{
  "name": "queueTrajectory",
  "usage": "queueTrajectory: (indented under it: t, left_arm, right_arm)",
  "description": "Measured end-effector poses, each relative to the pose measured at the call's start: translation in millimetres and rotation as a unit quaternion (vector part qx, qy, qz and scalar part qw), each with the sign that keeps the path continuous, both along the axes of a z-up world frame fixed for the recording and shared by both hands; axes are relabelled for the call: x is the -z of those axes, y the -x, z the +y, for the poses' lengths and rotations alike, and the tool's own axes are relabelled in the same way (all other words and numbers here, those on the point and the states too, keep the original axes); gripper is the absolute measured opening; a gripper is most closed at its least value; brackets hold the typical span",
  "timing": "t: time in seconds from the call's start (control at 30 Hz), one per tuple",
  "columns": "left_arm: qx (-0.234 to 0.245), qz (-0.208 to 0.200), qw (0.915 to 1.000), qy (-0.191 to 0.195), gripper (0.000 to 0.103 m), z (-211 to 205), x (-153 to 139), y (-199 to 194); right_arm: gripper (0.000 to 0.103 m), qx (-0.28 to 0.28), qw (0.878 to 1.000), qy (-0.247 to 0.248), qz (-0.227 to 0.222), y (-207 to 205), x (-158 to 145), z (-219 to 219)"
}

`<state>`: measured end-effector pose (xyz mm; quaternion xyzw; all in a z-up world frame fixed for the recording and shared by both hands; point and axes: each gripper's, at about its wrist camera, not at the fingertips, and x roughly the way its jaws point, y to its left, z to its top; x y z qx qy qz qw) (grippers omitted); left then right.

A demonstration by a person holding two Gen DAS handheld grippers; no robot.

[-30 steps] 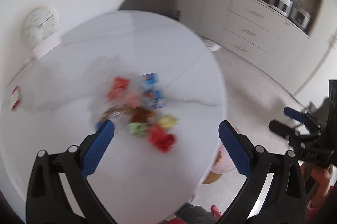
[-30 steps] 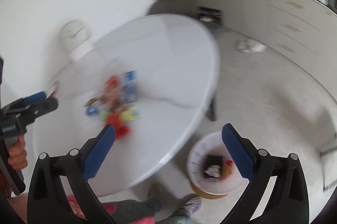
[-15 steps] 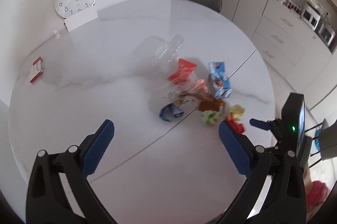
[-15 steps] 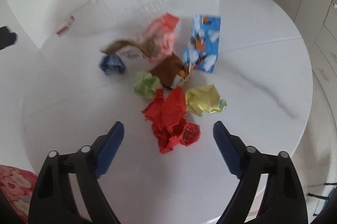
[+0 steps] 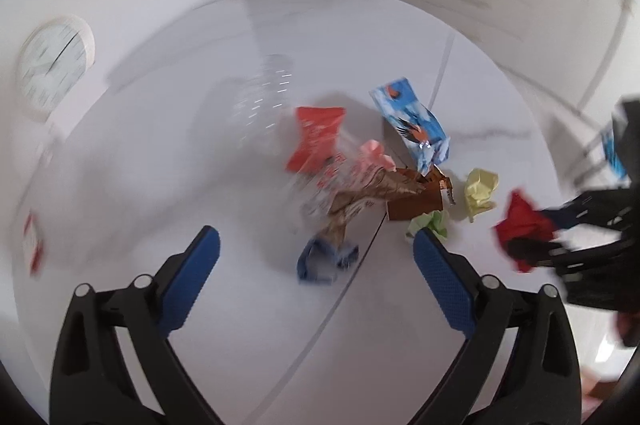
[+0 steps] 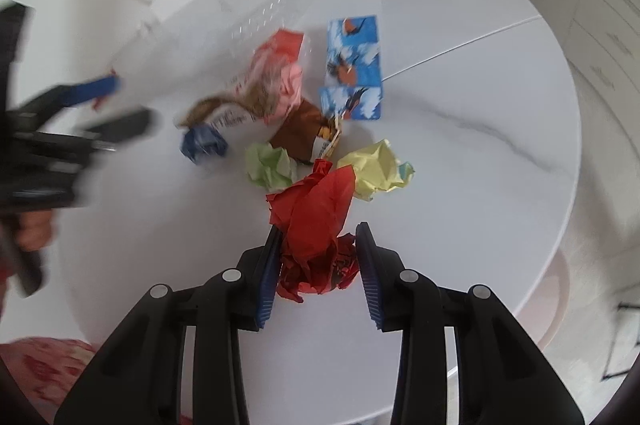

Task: Collect trash
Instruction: 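Grasp the red crumpled paper with the right tool while the left tool grasps the clear wrapper, then drop the red paper into the wastebasket with the right tool while the left tool drops the wrapper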

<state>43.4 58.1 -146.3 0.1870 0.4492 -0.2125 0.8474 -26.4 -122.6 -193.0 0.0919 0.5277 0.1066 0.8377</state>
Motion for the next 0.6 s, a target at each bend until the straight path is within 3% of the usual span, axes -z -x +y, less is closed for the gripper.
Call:
queueTrajectory:
  t: [0.27,0.4,0.6]
  left_arm:
    - [0.099,0.015,0.9938,-0.049,0.055,-36,43,-34]
    - [0.120,0.038,0.9907,-0.052,0.019,-36,53,-39]
    - [0.104,0.044,0.9935,-0.013,0.015,-24,40,-44]
  right_arm:
    - [0.037,0.071,0.997,-0.034,-0.005,25,-27,-23]
    - [0.037,0.102,0.994,-0.046,-0.006,38,-32,-38]
    - [0.037,0.135,0.989,-0.063,-0.009,43,-31,-54]
